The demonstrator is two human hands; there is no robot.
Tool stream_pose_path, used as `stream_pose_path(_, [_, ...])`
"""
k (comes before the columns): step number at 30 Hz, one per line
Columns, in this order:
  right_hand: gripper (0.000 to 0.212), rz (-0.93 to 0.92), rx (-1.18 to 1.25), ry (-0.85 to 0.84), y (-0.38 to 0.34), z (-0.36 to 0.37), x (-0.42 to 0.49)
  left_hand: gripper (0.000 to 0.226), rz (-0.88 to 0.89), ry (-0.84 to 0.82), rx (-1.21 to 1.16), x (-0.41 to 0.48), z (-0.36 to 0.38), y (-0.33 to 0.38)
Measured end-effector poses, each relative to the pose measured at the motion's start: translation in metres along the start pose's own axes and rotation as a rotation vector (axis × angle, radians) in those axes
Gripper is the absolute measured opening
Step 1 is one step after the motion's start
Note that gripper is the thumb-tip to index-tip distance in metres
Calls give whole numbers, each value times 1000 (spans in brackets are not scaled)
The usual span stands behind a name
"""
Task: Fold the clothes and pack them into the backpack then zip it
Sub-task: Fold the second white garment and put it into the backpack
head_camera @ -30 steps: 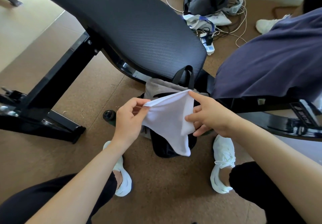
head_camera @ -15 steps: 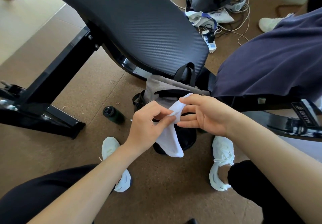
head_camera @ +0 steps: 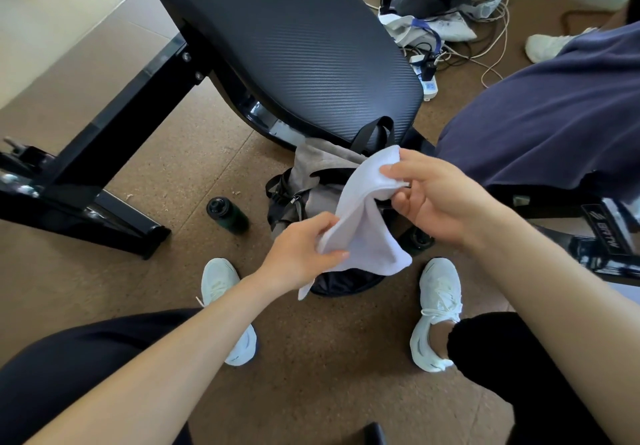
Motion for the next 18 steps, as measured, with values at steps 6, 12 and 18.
stream_pose_path(6, [10,-48,46,80,-12,-17,-2,19,-199,103,127,-3,-13,-37])
stream_pose_path(12, [20,-70,143,263,-14,-59,4,11,-278,730,251,-32,-92,-53])
stream_pose_path(18, [66,59,-178,390,22,-78,10,21,-488,630,335,-40,-88,-78])
Point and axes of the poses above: each hand's wrist, its own x-axis towards the middle knuckle, its own z-axis out of the palm, y = z × x, the point moved 9 cm from there along x, towards the middle knuckle, and after that the axes turned 1 degree about -y, right-handed, at the moved point
